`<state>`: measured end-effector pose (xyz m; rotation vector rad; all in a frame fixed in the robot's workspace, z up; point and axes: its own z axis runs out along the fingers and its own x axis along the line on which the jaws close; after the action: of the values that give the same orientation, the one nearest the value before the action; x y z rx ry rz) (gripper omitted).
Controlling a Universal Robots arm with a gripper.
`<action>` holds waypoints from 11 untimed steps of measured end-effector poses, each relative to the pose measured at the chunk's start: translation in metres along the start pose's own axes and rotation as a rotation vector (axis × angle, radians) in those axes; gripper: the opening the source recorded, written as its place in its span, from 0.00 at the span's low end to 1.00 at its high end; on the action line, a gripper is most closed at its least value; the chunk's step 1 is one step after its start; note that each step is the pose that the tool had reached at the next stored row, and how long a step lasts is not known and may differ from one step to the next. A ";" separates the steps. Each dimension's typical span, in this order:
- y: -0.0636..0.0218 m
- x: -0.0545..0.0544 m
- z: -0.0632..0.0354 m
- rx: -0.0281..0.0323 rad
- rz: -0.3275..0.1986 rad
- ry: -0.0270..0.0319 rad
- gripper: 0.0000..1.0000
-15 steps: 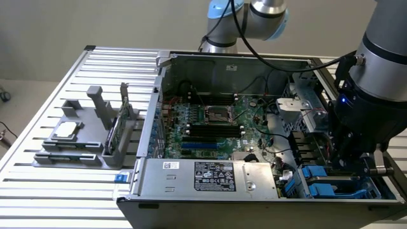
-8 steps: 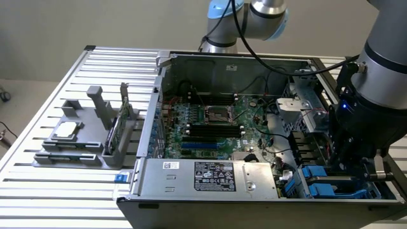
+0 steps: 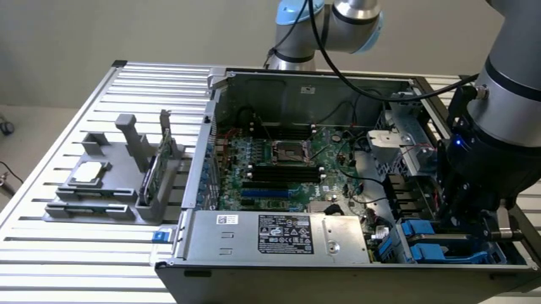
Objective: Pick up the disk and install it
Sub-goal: 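Insert the second disk wire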
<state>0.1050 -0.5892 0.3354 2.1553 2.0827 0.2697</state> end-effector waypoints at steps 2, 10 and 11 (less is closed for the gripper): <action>0.0002 0.000 0.0003 0.0000 0.000 0.0008 0.17; 0.0005 0.000 0.0011 0.0002 0.001 0.0036 0.17; 0.0005 0.000 0.0011 0.0002 0.001 0.0035 0.17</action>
<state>0.1057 -0.5887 0.3345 2.1573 2.0839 0.2736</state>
